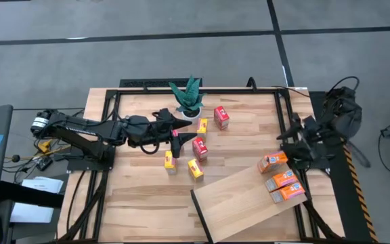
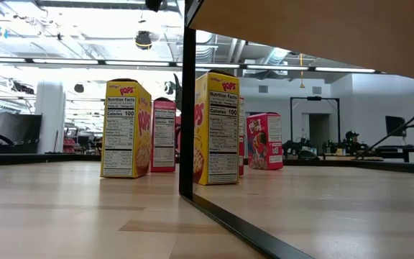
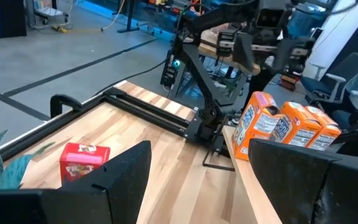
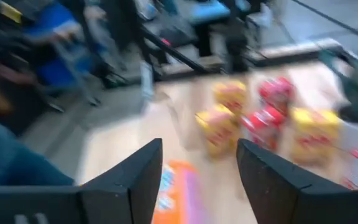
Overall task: Stack cereal on shelf
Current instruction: Put the orange cereal box on the shelf aligned with the other orange cereal boxes
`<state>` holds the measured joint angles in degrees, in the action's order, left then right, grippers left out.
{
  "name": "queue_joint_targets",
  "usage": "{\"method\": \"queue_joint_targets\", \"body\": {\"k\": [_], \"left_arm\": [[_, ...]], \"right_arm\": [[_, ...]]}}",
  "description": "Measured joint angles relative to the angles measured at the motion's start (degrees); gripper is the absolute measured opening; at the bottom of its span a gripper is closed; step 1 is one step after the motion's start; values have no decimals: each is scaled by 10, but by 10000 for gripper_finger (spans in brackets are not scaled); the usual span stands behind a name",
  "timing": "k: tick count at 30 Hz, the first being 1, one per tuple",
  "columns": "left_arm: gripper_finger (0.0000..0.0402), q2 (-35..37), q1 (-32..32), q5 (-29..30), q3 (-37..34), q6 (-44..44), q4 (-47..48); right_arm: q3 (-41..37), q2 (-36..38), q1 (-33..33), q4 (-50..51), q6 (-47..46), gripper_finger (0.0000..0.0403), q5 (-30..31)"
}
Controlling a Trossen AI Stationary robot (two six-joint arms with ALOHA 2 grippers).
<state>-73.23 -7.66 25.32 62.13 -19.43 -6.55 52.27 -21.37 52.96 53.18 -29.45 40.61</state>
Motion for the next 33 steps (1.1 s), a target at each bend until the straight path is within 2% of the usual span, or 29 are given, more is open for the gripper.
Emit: {"method": "queue_joint_targets", "body": {"k": [2, 13, 24, 27, 33], "left_arm": [[261, 0, 0, 0, 0, -2, 1], [261, 0, 0, 0, 0, -13, 5], [261, 0, 0, 1, 0, -16, -9], [261, 0, 0, -7, 0, -31, -9], [261, 0, 0, -10, 0, -47, -10]], "right_arm": [[0, 0, -10, 36, -9, 203, 5], [0, 5, -53, 96, 18, 96, -5], [13, 1, -52, 74, 68, 17, -31], [12, -10, -52, 57, 87, 8, -31], [39, -57, -76, 15, 106, 24, -18]]}}
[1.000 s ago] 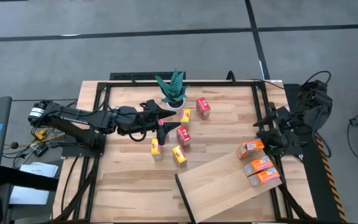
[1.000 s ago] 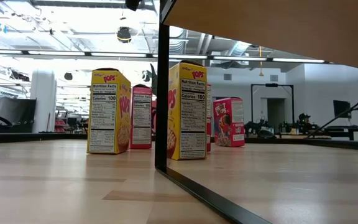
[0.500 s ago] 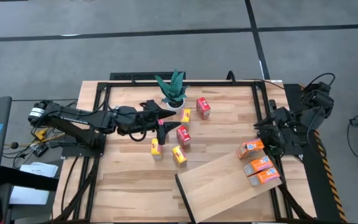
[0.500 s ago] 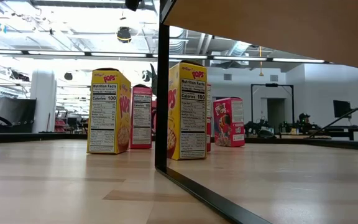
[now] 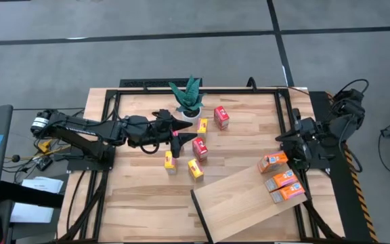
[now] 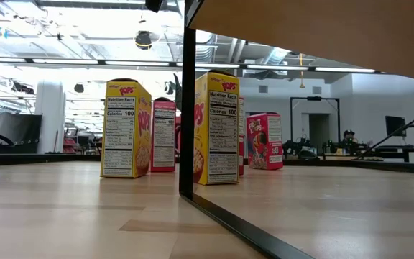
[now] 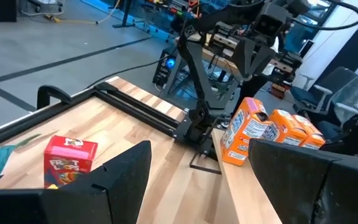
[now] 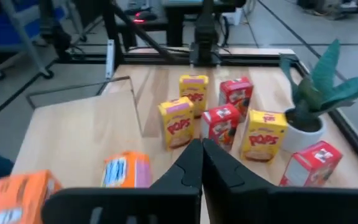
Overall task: Stack cereal on shelf
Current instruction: Put the orange cereal box on the shelf aligned with the other orange cereal boxes
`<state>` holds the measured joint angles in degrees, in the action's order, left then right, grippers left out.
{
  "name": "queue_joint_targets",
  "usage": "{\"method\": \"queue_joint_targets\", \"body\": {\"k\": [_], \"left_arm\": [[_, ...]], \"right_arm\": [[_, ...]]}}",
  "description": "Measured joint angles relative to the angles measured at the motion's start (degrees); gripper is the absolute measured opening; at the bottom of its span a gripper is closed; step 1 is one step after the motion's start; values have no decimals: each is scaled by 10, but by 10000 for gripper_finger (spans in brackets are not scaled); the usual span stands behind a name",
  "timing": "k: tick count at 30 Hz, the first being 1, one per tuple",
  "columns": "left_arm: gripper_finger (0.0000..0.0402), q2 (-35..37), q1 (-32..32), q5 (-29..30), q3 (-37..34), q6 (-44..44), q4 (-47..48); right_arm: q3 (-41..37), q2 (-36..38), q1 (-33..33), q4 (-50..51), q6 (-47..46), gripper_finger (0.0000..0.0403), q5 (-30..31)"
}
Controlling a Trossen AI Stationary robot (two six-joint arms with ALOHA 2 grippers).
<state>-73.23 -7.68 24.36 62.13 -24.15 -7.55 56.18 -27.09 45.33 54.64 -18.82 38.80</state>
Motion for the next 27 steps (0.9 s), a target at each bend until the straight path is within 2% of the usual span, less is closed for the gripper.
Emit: {"method": "queue_joint_targets", "body": {"k": [6, 10, 14, 17, 22, 27], "left_arm": [[261, 0, 0, 0, 0, -6, 0], [261, 0, 0, -1, 0, -8, 0], [261, 0, 0, -17, 0, -8, 0], [261, 0, -1, -24, 0, -8, 0], [261, 0, -1, -31, 0, -12, 1], [261, 0, -5, -46, 0, -20, 6]], "right_arm": [[86, -94, -52, 84, -1, 7, -34], [147, -157, -96, 141, -2, 13, -66], [202, -203, -147, 185, -4, 27, -115], [240, -236, -187, 221, 10, 23, -158], [275, -282, -250, 256, 41, 9, -225], [277, -319, -299, 261, 78, 22, -288]]}}
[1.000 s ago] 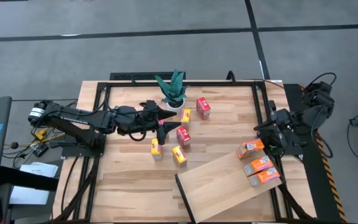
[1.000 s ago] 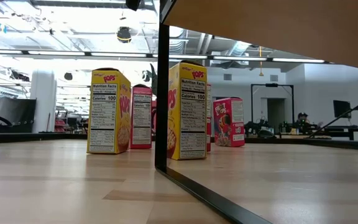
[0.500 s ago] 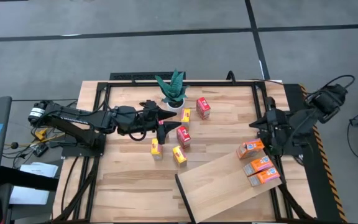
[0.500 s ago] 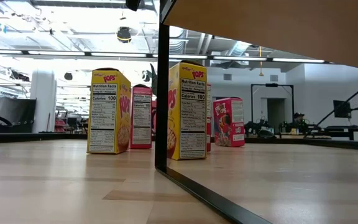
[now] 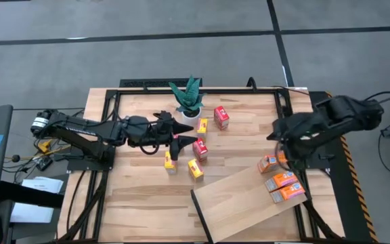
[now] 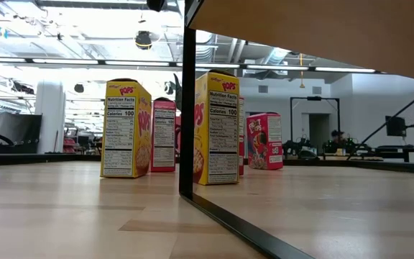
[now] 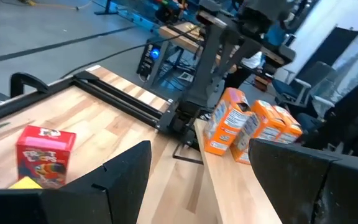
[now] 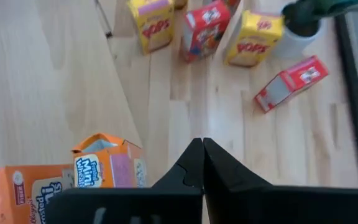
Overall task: Stack cereal on shelf
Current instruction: Put the orange cereal box on the shelf aligned with the other orange cereal boxes
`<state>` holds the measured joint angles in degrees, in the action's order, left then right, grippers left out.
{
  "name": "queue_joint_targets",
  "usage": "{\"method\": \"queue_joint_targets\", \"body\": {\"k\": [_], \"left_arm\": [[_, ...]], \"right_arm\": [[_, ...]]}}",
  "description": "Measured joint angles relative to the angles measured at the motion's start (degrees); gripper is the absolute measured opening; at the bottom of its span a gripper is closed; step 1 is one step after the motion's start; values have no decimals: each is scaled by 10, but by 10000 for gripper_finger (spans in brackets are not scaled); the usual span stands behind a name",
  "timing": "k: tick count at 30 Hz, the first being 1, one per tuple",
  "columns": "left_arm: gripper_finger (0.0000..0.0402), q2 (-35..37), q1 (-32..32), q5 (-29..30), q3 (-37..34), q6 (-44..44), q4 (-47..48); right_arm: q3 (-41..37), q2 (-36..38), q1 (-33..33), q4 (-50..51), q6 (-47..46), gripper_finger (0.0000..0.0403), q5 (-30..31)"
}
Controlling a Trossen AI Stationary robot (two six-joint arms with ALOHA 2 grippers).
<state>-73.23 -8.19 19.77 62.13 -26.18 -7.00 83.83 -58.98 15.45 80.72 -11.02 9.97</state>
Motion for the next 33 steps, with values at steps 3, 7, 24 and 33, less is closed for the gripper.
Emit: {"method": "queue_joint_targets", "body": {"k": [3, 7, 24, 33], "left_arm": [[261, 0, -2, 0, 0, 7, 0], [261, 0, -4, 0, 0, 15, 0], [261, 0, -8, -6, 0, 15, 11], [261, 0, -15, -6, 0, 13, 13]], "right_arm": [[0, -23, -20, 1, 14, 30, -26], [0, -48, -36, 17, 26, 23, -59], [0, -90, -40, 55, 49, 26, -116], [0, -88, -21, 57, 51, 20, -132]]}}
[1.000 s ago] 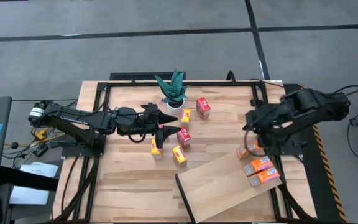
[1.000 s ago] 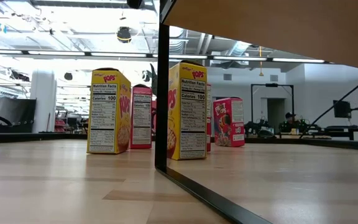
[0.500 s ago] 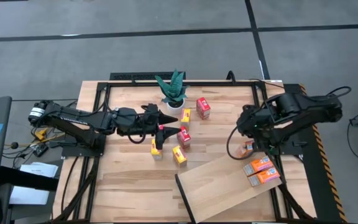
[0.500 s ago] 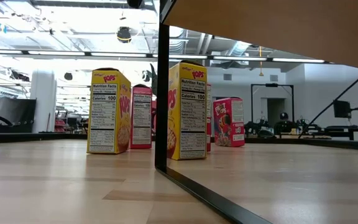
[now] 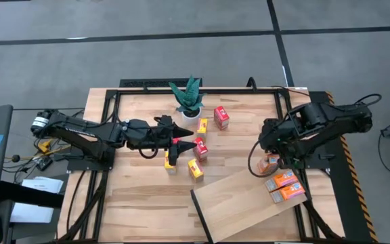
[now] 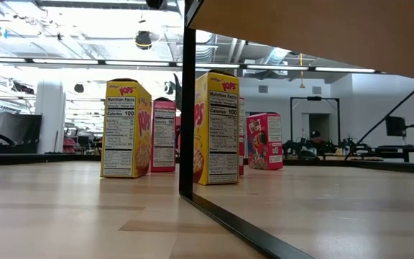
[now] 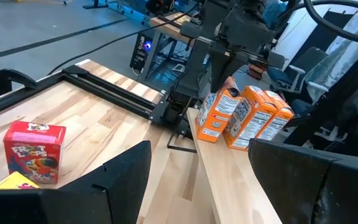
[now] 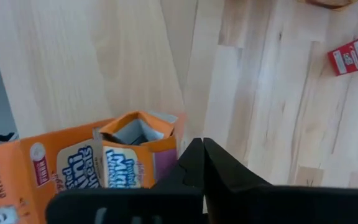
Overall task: Stack cereal on shelf
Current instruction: Put the orange cereal box on the shelf aligned with the other orange cereal boxes
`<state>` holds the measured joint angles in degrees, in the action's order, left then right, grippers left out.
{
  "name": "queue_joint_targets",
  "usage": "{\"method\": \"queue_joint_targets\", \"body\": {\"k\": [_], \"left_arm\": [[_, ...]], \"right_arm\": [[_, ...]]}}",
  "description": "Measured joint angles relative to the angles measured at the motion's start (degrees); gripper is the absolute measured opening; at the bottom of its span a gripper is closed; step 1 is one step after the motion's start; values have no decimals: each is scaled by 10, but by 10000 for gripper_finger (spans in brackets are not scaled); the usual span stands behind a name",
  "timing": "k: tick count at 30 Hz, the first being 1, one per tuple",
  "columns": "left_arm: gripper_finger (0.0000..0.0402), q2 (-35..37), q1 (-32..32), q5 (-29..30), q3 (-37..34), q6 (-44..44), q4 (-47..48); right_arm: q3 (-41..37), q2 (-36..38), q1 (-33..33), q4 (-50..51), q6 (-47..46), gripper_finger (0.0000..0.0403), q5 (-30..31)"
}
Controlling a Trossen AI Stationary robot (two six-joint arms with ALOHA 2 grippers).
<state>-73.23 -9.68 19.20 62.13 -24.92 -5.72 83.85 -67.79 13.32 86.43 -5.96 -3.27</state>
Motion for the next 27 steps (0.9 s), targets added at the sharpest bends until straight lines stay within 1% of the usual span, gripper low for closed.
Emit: {"method": "queue_joint_targets", "body": {"k": [3, 6, 13, 17, 22, 27], "left_arm": [[261, 0, 0, 0, 0, -3, 0], [261, 0, 0, 0, 0, -5, 0], [261, 0, 0, 0, 0, -8, 0], [261, 0, 0, 0, 0, -7, 0], [261, 0, 0, 0, 0, -2, 0], [261, 0, 0, 0, 0, -2, 0]], "right_arm": [[0, 0, 7, 4, 0, 32, -1], [0, 0, 12, 6, 0, 35, -1], [0, 0, 26, 6, 5, 15, -1], [0, 0, 31, 6, 15, 16, 0], [0, 0, 8, 2, 22, 32, 2], [0, 0, -22, -15, 45, 26, 4]]}}
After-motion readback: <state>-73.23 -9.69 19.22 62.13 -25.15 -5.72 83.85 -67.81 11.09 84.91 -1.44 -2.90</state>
